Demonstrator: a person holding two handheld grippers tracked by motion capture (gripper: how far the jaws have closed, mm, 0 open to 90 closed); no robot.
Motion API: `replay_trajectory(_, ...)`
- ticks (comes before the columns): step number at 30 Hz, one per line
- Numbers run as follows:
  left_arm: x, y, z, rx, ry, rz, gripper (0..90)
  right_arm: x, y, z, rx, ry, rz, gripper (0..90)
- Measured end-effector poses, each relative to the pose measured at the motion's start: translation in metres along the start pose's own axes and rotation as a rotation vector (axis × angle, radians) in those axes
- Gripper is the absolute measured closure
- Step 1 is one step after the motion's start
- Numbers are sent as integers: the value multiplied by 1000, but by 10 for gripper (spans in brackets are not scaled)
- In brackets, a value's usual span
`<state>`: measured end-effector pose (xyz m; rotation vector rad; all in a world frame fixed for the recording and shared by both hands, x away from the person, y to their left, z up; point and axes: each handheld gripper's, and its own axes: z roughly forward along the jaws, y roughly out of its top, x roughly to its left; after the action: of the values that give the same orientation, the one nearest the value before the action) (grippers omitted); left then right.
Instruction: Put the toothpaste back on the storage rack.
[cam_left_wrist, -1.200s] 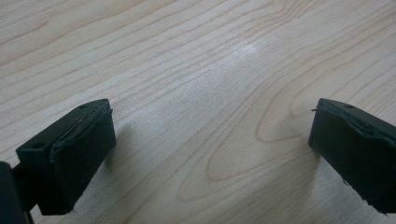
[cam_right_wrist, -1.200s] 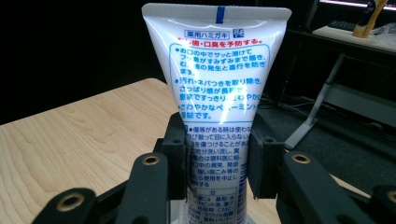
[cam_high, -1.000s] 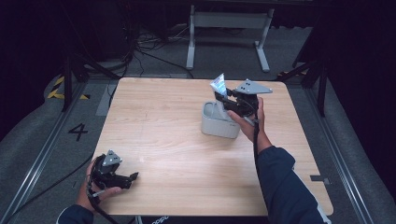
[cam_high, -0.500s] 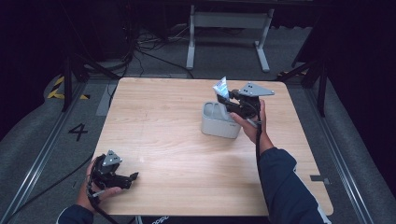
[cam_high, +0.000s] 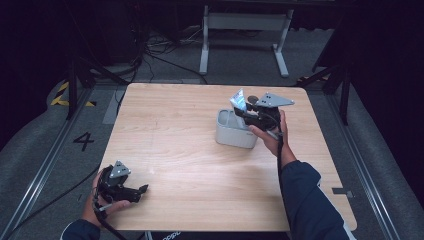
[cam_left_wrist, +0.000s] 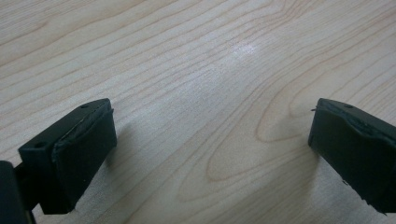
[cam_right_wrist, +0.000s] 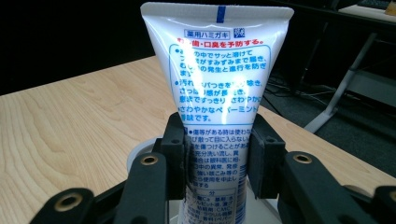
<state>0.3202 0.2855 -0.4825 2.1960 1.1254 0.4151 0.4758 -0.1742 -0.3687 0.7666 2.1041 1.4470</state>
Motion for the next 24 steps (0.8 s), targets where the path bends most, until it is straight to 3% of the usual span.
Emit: replay_trajectory(24,0,0,0,-1,2,0,14,-11,-25,-10,101,9,-23,633)
